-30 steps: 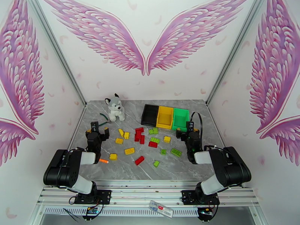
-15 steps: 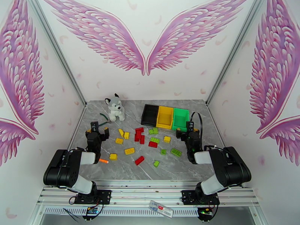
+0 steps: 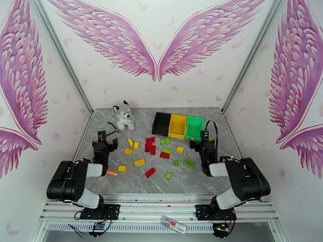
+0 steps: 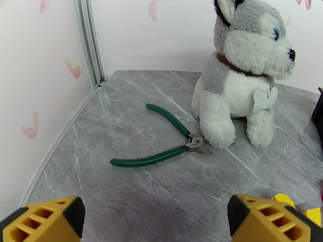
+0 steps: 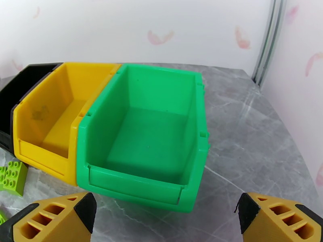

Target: Sort the legos into containers by color

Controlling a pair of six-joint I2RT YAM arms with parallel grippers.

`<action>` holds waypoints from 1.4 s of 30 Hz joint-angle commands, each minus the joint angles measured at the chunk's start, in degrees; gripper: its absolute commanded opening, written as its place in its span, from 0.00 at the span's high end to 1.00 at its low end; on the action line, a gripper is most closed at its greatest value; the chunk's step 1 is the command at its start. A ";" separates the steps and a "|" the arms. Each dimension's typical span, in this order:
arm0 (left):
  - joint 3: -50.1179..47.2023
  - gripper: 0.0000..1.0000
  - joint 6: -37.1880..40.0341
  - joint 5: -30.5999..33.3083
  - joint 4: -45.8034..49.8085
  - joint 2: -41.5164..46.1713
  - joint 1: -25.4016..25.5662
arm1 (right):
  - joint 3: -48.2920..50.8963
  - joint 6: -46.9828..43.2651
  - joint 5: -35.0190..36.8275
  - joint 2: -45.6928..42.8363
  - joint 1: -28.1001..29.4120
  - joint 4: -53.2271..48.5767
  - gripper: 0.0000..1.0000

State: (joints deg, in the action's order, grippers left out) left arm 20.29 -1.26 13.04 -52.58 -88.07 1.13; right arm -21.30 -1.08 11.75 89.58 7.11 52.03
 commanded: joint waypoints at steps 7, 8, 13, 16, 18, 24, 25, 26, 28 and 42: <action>1.22 0.01 1.24 -0.76 1.17 0.73 0.20 | 0.98 0.74 1.12 -1.44 0.13 2.18 0.01; 1.44 0.01 0.61 1.14 2.22 1.60 0.19 | 1.48 1.21 2.76 -2.41 0.18 2.35 0.01; 0.03 0.01 1.71 13.82 6.30 10.90 4.59 | 1.23 -0.73 11.54 -12.48 3.91 -5.84 0.01; 1.15 0.01 1.44 20.07 12.03 18.74 8.25 | 2.14 4.05 20.25 -21.58 6.74 -10.22 0.01; 3.92 0.01 -2.44 19.14 21.13 24.99 9.23 | -0.12 12.18 21.31 -28.71 6.75 -22.19 0.01; 8.74 0.01 -22.03 9.90 40.62 39.39 9.67 | -18.97 28.91 9.88 -35.94 6.46 -61.24 0.01; 8.35 0.01 -25.78 7.64 42.14 41.22 9.77 | -20.78 29.44 3.57 -35.57 6.46 -63.32 0.01; 8.01 0.01 -28.99 5.36 43.37 42.68 9.81 | -21.68 29.44 -1.63 -35.32 6.53 -64.07 0.01; 6.78 0.01 -34.56 -1.80 45.61 44.29 10.18 | -22.16 30.29 -9.62 -34.85 6.93 -65.35 0.07; 4.52 0.01 -33.32 -8.49 42.70 34.69 30.17 | -20.72 30.67 -11.69 -26.18 26.16 -78.17 0.13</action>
State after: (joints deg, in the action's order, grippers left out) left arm 25.19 -35.68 4.12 -8.86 -52.45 29.19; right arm -43.18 27.99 -0.80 64.53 29.02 -20.86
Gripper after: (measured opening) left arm 0.988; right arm 0.865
